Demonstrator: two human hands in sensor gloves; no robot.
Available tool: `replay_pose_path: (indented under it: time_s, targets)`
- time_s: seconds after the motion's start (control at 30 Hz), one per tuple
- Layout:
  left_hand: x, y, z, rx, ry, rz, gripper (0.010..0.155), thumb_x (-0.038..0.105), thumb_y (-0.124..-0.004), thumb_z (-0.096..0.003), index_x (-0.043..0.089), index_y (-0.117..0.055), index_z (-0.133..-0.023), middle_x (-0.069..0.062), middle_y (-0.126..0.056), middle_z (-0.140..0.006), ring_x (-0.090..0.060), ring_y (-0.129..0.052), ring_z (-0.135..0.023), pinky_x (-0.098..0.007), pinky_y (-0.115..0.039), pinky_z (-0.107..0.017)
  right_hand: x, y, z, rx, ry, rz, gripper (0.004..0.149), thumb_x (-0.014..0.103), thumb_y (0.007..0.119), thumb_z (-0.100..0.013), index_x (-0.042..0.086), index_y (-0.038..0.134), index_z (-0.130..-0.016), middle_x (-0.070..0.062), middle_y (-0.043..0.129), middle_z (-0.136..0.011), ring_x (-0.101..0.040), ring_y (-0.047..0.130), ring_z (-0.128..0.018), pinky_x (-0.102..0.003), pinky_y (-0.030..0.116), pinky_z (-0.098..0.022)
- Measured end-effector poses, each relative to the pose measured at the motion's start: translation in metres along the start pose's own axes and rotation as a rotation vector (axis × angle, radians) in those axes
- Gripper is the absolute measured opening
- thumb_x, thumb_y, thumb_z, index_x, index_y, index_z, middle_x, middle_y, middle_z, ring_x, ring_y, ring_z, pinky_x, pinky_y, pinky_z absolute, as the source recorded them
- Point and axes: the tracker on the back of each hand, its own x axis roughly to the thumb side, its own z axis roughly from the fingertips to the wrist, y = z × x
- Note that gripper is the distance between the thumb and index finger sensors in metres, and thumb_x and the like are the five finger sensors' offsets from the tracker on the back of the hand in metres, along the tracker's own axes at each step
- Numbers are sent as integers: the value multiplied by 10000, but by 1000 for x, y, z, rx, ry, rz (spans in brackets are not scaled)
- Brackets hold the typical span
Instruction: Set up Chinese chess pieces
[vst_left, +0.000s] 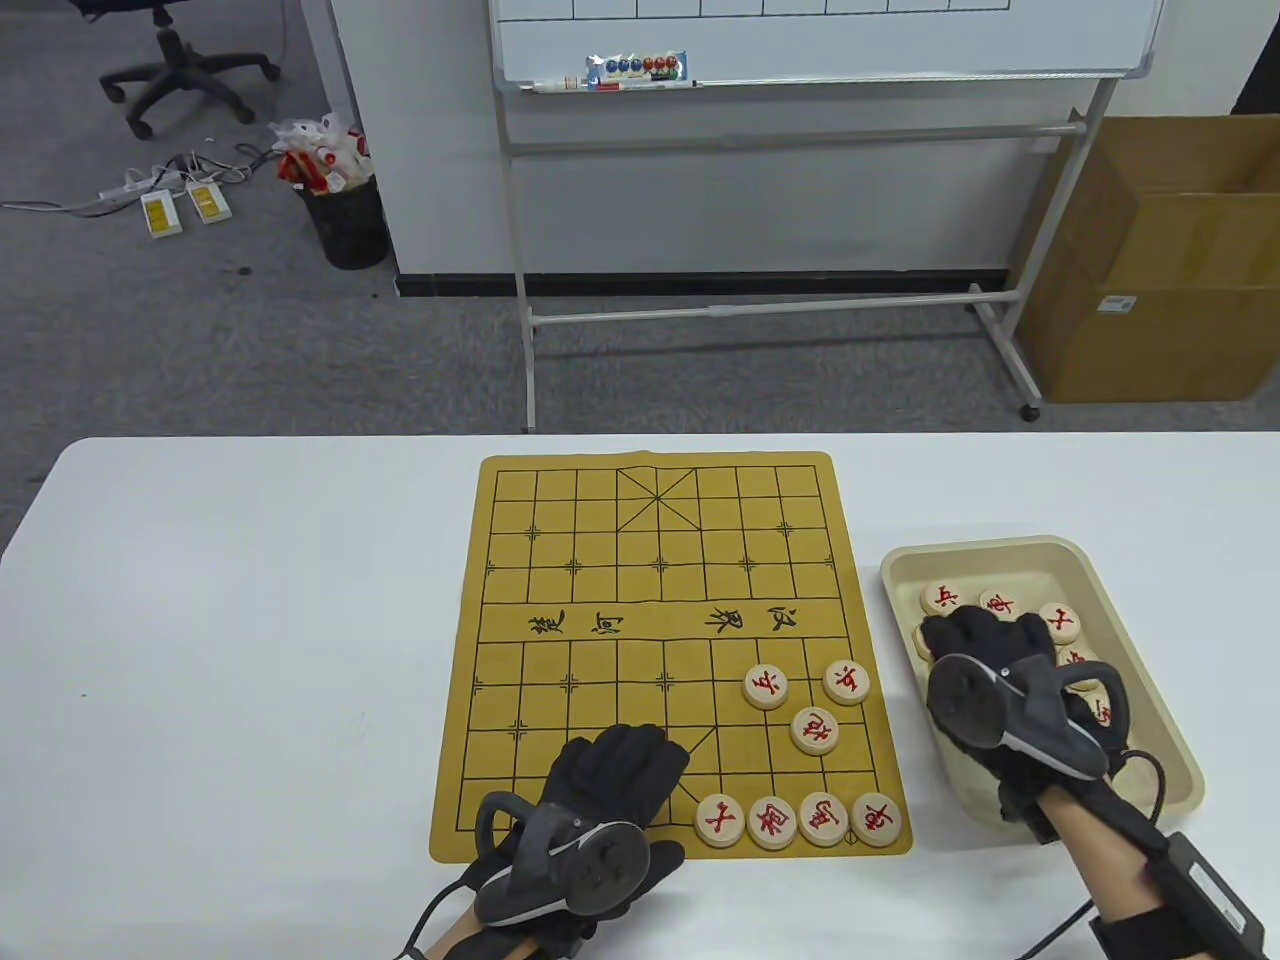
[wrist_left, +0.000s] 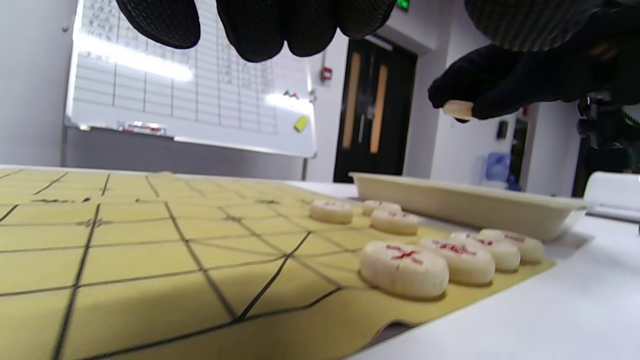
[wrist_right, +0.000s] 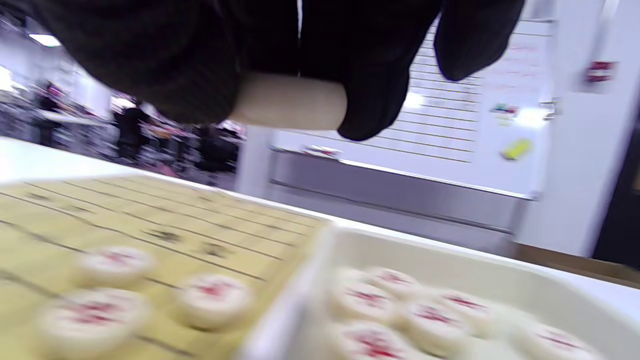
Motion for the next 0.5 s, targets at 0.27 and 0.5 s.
replay_pose_path:
  time_s: [0.27, 0.5]
  targets:
    - [17, 13, 6, 205, -97, 168, 731, 535, -787, -360, 343, -498, -1003, 31, -648, -1010, -218, -733, -928, -516, -672, -737, 90, 9, 41, 50, -193, -516, 729, 446, 870, -408, 124, 659, -1028, -145, 768, -1020, -322, 933, -826, -609, 643, -717]
    - [37, 8, 11, 259, -209, 66, 607, 529, -809, -336, 435, -667, -919, 63, -741, -933, -184, -813, -848, -481, -722, -710, 108, 26, 48, 177, -241, -773, 834, 449, 873, -404, 54, 564, -1070, -172, 785, -996, -337, 949, -794, -600, 664, -699]
